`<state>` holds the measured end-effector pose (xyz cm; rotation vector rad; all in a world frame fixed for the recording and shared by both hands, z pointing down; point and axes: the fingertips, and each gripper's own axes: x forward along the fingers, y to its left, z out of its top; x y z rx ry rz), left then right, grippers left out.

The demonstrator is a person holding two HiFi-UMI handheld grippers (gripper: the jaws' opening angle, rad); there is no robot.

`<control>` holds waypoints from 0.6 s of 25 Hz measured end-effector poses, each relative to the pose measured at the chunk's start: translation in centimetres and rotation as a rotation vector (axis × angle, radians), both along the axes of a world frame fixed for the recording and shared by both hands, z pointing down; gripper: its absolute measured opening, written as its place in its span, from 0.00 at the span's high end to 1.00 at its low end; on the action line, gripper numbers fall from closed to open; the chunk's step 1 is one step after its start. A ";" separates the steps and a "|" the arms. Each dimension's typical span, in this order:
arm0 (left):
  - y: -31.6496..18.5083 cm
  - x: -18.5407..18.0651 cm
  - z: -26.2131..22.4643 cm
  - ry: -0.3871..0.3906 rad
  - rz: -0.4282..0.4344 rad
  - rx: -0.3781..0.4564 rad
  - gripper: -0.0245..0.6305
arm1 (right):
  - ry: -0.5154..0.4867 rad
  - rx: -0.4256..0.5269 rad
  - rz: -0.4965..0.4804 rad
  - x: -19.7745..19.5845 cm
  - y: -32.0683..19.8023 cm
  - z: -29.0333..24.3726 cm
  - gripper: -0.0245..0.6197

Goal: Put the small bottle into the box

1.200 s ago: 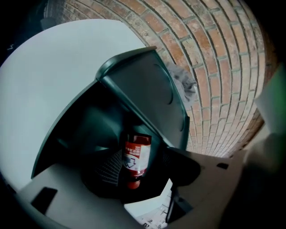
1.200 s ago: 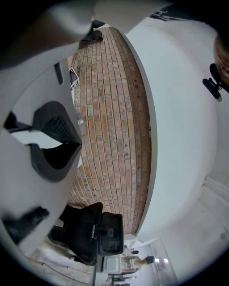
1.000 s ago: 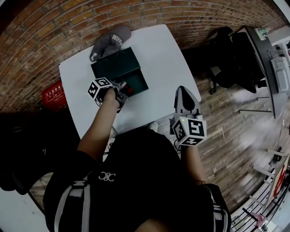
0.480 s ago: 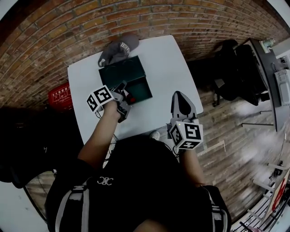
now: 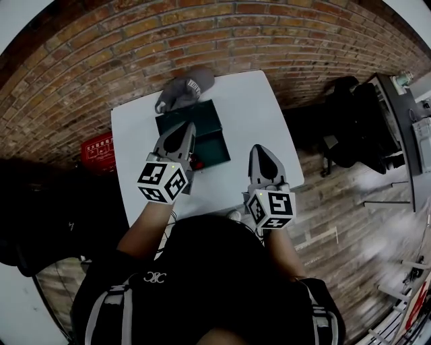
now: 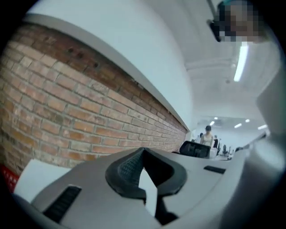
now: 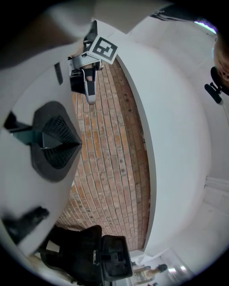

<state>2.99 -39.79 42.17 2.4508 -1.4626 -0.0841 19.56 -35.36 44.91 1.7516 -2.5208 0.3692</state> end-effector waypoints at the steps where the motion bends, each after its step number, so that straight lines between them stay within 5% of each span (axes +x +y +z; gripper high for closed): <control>1: 0.5 0.3 -1.0 -0.044 0.000 0.049 0.94 | -0.004 0.011 0.002 0.0 -0.1 -0.2 0.92; 8: 3.7 2.1 -4.2 -0.235 -0.004 0.236 0.94 | 0.004 0.086 0.002 -0.5 -0.1 -1.5 0.92; 15: 4.9 1.8 -1.4 -0.262 -0.040 0.154 0.94 | 0.008 0.090 -0.017 -1.3 0.7 -1.3 0.92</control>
